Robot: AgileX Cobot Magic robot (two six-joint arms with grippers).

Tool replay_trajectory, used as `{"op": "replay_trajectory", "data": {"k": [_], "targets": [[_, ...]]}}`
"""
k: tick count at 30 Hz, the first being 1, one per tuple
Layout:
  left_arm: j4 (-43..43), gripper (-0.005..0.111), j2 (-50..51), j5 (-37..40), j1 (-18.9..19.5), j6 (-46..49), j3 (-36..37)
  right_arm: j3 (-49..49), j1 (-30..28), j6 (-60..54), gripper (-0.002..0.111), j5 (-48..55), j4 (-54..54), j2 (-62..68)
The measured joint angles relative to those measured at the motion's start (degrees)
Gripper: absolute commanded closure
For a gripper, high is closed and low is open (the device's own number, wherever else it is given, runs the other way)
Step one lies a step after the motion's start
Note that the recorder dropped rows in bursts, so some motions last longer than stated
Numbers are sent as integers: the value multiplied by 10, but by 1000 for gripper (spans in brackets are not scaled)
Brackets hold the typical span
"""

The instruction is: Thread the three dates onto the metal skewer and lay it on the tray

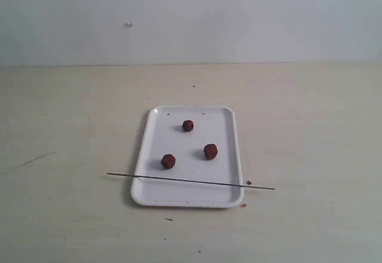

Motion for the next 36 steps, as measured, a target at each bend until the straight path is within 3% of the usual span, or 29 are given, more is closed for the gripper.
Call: {"op": "replay_trajectory", "data": {"k": [16, 25, 30, 32, 34, 36], "targets": [[0, 107, 0, 0, 0, 0, 0, 0, 0, 162, 108, -264, 121, 0], [0, 107, 0, 0, 0, 0, 0, 0, 0, 344, 108, -387, 156, 0], [0, 107, 0, 0, 0, 0, 0, -34, 0, 325, 108, -446, 222, 54], [0, 107, 0, 0, 0, 0, 0, -96, -1, 271, 108, -448, 208, 118], [0, 107, 0, 0, 0, 0, 0, -187, -1, 200, 108, -398, 147, 206], [0, 107, 0, 0, 0, 0, 0, -290, -1, 133, 108, -280, 61, 305]]}}
